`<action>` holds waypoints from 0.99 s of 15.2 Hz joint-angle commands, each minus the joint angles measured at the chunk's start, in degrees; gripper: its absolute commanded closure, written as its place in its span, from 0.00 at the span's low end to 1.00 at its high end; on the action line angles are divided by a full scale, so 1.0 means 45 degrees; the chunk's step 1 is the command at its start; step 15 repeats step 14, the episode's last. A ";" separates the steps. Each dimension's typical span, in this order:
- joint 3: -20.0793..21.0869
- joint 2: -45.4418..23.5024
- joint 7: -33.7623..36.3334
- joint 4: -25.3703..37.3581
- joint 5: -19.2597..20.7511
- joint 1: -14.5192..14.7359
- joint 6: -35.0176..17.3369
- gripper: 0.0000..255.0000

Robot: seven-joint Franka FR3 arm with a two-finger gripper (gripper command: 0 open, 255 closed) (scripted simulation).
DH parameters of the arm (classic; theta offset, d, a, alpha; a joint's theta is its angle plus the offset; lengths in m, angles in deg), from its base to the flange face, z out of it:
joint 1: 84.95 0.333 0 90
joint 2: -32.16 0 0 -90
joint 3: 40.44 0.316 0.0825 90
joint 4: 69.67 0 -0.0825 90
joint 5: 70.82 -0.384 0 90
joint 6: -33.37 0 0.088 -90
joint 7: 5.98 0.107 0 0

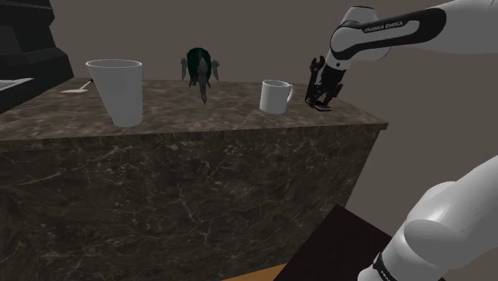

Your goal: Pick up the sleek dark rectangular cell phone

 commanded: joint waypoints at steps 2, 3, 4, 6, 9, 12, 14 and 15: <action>0.0033 0.0007 0.0004 0.0484 -0.0017 0.0017 0.0495 1.00; 0.0042 0.0002 0.0001 0.0659 -0.0025 0.0022 0.0666 1.00; 0.0051 -0.0006 -0.0001 0.0837 -0.0033 0.0028 0.0837 1.00; 0.0066 -0.0031 -0.0009 0.1202 -0.0050 0.0040 0.1177 1.00; 0.0085 -0.0089 -0.0024 0.1770 -0.0081 0.0059 0.1689 1.00; 0.0099 -0.0173 -0.0043 0.2365 -0.0116 0.0078 0.2201 1.00; 0.0100 -0.0178 -0.0044 0.2396 -0.0118 0.0079 0.2228 1.00; 0.0100 -0.0178 -0.0044 0.2396 -0.0118 0.0079 0.2228 1.00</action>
